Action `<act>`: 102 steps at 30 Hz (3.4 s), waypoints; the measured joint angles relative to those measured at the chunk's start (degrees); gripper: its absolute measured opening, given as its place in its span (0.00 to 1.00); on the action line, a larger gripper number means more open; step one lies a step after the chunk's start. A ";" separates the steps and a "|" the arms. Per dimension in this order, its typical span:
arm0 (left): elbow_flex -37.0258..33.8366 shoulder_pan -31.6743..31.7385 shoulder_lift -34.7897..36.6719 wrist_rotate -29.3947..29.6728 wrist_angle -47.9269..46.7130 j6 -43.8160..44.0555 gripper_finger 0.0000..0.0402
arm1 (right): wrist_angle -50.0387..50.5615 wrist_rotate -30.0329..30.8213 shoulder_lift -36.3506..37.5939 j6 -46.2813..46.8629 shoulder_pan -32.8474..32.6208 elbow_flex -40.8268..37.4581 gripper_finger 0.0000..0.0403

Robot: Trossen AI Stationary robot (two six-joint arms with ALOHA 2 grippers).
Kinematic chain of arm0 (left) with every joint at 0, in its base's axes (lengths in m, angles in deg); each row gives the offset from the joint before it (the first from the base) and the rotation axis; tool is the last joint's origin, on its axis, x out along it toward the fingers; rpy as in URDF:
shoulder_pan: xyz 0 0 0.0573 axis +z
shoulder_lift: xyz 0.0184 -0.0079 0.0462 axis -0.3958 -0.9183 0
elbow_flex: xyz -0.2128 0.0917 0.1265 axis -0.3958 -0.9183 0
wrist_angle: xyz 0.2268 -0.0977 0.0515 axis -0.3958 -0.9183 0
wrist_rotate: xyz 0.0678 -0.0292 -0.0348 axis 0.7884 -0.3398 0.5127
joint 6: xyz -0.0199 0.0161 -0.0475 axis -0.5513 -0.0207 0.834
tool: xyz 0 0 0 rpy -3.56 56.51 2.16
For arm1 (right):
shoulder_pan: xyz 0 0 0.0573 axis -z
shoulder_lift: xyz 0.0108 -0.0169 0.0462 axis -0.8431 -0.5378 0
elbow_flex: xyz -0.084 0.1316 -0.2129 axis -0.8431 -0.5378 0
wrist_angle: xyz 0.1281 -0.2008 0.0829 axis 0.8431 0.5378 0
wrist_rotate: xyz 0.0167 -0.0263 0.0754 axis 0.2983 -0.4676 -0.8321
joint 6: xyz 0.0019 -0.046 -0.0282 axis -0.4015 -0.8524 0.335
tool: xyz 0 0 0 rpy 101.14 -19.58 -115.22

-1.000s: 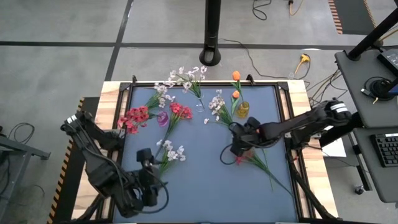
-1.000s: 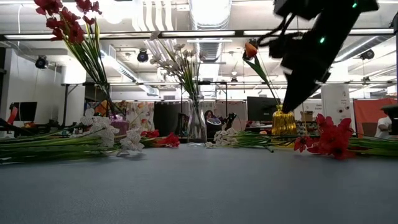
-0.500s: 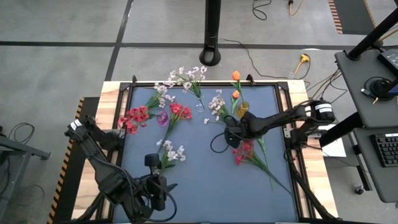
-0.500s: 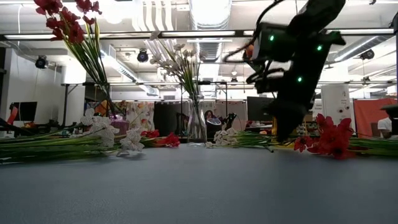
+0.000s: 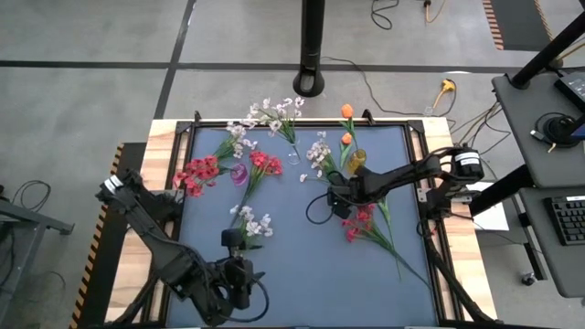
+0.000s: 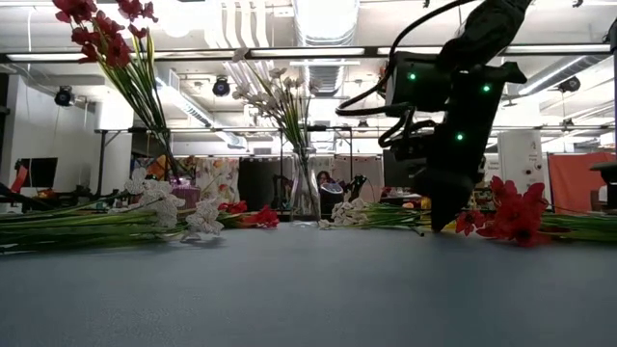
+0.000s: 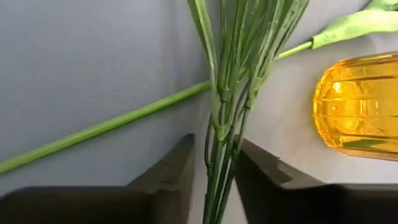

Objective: Sort flowers into vase by color
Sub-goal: Put the white flower into the transparent vase

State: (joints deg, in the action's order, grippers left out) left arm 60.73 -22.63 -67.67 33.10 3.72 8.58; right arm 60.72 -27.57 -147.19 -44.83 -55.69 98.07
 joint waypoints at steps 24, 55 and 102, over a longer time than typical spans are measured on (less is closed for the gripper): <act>-15.67 5.28 0.99 0.70 34.82 -16.36 0.71 | 5.81 -8.07 27.59 -1.27 -2.76 -0.54 0.03; -29.95 15.38 2.46 1.91 75.66 -42.82 0.71 | -80.29 -11.78 40.55 -21.97 -18.42 -32.42 0.03; -30.96 29.23 -6.84 -20.77 107.94 -46.80 0.16 | -114.67 -17.98 8.04 -37.37 -18.24 -16.24 0.03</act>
State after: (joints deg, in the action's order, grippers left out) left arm 29.78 6.60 -74.51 12.32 111.66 -38.22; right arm -53.95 -45.55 -139.15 -82.19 -73.93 81.83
